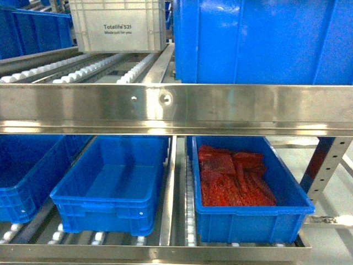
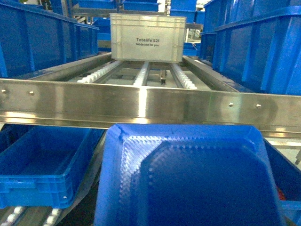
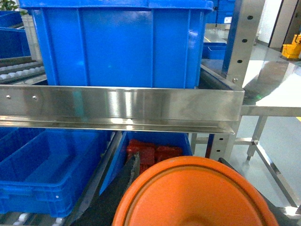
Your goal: Sort blue parts and orange caps into right shelf containers
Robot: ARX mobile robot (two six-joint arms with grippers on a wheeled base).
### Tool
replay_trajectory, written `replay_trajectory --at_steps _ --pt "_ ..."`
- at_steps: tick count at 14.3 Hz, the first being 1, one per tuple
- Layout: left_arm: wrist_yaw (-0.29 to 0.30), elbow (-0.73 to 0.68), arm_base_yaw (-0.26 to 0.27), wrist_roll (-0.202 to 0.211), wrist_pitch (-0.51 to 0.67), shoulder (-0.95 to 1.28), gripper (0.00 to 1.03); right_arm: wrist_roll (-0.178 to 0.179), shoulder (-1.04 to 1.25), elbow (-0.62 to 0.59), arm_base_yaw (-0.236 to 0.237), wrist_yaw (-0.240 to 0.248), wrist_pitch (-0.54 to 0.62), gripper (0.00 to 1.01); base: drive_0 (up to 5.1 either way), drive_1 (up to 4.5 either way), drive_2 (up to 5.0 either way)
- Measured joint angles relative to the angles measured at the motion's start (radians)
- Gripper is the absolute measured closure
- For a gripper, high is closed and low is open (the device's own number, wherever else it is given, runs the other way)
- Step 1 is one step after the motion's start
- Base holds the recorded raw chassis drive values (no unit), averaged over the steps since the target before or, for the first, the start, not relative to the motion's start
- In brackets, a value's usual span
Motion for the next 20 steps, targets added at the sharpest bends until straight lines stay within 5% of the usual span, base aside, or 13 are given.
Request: replay_trajectory --at_steps 20 --pt "0.000 0.000 0.000 0.000 -0.001 0.000 0.62 0.000 0.000 0.000 0.000 0.000 -0.001 0.59 -4.9 2.51 2.5"
